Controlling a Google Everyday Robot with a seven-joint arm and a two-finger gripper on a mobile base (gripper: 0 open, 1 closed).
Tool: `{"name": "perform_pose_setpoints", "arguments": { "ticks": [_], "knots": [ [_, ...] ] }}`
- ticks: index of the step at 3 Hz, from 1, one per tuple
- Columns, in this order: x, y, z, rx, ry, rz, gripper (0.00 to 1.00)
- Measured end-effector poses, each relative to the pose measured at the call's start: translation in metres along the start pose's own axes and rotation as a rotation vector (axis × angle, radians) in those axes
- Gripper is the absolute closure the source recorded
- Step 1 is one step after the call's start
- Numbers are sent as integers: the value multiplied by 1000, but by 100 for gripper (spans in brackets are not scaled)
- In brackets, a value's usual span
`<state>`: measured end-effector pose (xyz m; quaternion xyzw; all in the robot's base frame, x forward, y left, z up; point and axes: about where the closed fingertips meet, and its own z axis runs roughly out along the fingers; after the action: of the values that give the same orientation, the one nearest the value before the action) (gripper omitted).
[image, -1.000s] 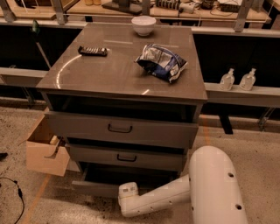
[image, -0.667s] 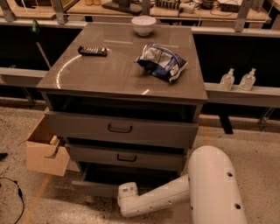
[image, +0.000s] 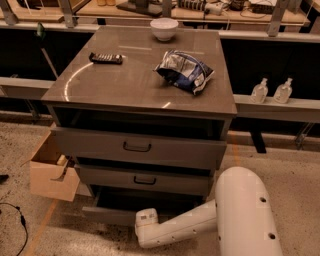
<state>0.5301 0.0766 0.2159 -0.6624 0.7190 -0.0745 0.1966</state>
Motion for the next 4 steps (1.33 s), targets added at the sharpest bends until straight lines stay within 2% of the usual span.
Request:
{"name": "perform_pose_setpoints", "arguments": {
  "ticks": [1, 3, 4],
  "knots": [
    [3, -5, 6, 14, -4, 13, 0],
    [5, -8, 11, 23, -2, 20, 0],
    [16, -17, 4, 49, 18, 23, 2]
  ]
}}
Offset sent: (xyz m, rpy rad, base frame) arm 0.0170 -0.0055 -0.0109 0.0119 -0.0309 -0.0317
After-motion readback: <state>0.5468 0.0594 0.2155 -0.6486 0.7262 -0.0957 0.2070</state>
